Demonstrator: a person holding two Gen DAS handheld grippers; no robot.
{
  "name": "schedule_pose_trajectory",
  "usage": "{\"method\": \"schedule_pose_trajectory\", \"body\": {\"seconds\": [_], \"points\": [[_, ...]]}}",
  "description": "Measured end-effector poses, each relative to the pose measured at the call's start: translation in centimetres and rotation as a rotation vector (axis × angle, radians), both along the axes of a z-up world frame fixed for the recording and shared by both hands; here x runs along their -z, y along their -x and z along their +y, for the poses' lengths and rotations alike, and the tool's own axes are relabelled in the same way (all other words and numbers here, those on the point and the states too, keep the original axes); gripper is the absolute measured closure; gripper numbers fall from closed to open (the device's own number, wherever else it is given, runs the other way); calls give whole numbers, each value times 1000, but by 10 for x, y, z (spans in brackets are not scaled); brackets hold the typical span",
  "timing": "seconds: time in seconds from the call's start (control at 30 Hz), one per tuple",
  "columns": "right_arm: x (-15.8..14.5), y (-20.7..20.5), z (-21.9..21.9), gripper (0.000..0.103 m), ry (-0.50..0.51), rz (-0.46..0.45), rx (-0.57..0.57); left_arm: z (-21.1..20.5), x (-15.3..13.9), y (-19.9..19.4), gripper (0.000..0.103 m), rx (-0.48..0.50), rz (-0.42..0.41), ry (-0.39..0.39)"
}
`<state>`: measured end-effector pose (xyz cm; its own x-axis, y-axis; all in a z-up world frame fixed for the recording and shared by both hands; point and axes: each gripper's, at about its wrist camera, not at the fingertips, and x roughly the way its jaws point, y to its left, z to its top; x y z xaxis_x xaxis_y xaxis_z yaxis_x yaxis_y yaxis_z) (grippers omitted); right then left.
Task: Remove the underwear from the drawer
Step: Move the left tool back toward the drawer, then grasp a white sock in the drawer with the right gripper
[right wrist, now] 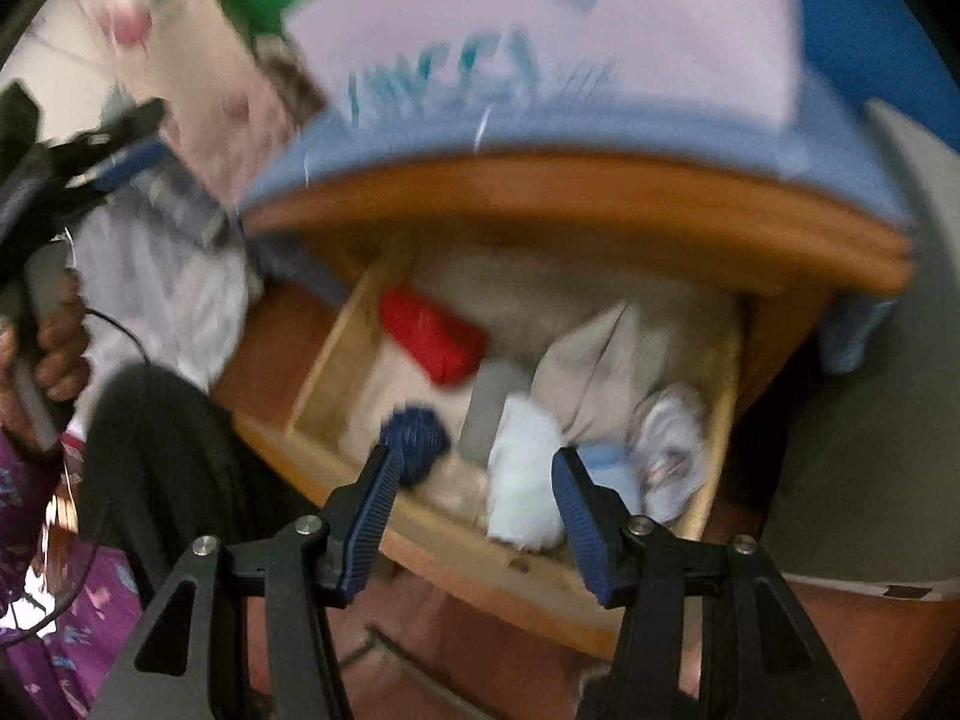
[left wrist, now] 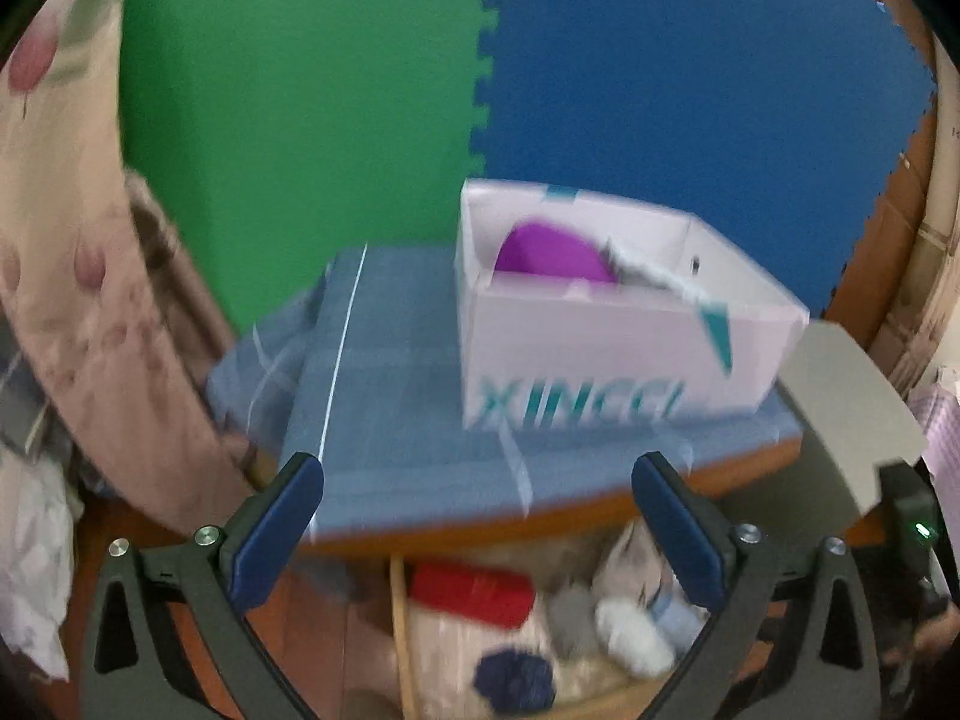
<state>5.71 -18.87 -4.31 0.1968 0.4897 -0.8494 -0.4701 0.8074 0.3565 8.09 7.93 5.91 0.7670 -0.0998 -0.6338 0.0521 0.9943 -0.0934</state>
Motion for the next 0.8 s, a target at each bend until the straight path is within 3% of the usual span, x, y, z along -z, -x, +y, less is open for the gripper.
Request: {"method": "schedule_pose_trajectory", "body": {"seconds": [0.1,0.17,0.27,0.37,0.5,0.63,0.8], "points": [[41,-15,19,49,51,178,-3,16,21,16,1,-11,16,34],[58,-20,23,49,84,223,8,24,32,21,1,-38,22,52],[68,-28,34,49,112,228,4,34,36,25,1,-35,18,122],[80,-34,46,49,113,271,0,36,39,24,1,-48,24,124],[96,-38,67,49,195,272,-36,39,47,17,1,-43,81,151],[109,-37,80,49,355,223,-66,41,47,19,1,-44,75,159],[124,-37,79,49,430,239,-60,44,49,17,1,-42,81,180]]}}
